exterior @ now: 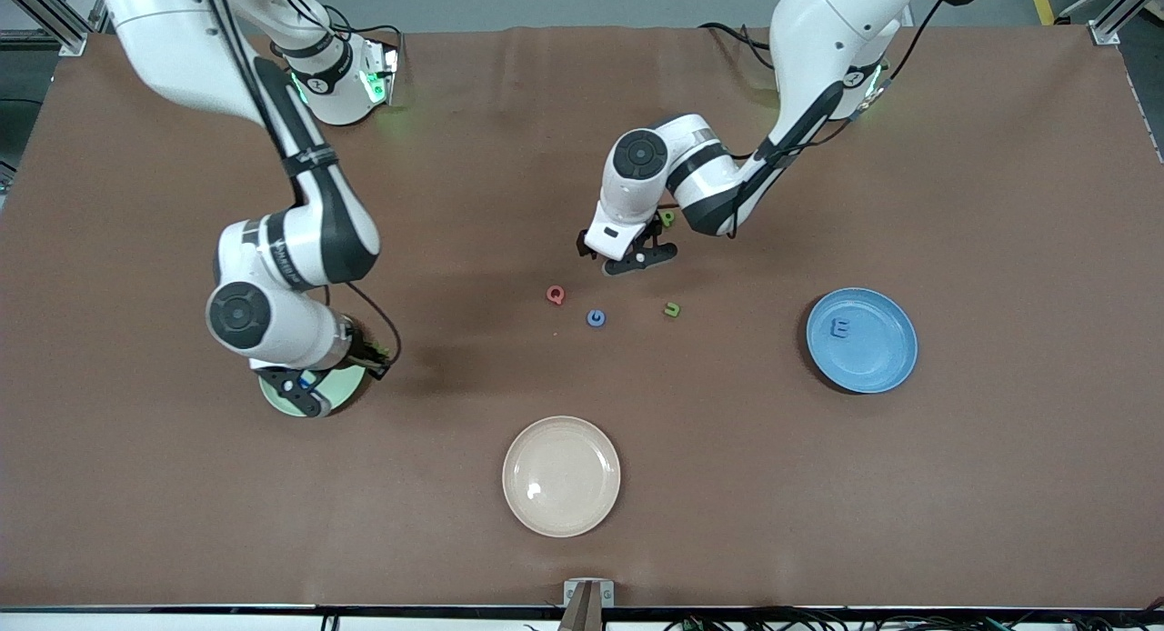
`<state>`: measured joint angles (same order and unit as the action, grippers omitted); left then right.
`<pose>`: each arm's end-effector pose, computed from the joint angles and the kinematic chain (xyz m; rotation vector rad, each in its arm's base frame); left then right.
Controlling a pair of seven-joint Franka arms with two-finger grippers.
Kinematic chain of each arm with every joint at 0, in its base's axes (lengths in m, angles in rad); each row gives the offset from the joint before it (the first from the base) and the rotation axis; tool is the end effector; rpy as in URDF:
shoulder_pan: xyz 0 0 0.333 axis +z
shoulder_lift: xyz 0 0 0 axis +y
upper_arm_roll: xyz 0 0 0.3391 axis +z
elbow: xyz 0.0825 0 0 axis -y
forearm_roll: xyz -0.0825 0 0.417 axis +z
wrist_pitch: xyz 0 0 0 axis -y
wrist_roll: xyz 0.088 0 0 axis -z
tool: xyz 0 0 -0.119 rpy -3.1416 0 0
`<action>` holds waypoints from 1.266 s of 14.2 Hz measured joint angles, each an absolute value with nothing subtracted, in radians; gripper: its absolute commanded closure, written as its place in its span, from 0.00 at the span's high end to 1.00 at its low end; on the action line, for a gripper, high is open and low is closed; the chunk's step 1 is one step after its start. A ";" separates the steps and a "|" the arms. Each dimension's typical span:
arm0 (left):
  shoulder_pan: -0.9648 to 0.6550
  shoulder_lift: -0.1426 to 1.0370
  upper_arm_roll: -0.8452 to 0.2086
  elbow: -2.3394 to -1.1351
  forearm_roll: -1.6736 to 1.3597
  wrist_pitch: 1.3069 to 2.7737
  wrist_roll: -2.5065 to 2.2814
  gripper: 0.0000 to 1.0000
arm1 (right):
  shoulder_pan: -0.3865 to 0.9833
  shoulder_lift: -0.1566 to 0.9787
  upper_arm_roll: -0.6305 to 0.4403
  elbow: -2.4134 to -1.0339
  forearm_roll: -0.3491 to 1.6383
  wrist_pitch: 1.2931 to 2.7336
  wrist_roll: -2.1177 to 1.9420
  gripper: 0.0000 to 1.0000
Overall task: Sort upper and lower case letters into plates
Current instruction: 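Lower the green M onto the green plate and open the right gripper, then grasp the blue x with the left gripper while the right gripper returns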
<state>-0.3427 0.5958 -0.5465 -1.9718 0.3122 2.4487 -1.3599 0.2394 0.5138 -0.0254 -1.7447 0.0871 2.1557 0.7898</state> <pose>0.4111 -0.4929 0.1845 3.0658 0.4657 -0.1459 0.6716 0.1518 0.2596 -2.9832 0.9638 0.1842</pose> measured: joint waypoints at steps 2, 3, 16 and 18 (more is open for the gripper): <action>-0.371 0.614 -0.528 -1.971 0.312 2.448 -1.386 1.00 | 0.207 0.515 -0.025 -1.828 0.085 2.274 0.732 0.00; -0.372 0.623 -0.527 -1.970 0.312 2.448 -1.391 1.00 | 0.197 0.515 -0.024 -1.865 0.083 2.325 0.711 0.00; -0.419 0.665 -0.514 -1.950 0.326 2.447 -1.430 0.57 | 0.138 0.525 -0.023 -1.962 0.081 2.416 0.621 0.17; -0.420 0.667 -0.515 -1.946 0.342 2.447 -1.439 0.46 | 0.125 0.526 -0.023 -1.963 0.081 2.416 0.607 0.93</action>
<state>-0.4204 0.6667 -0.5152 -1.9464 0.3418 2.4471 -1.4390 0.1252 0.5258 -0.0232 -1.9628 0.0812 2.4165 0.6072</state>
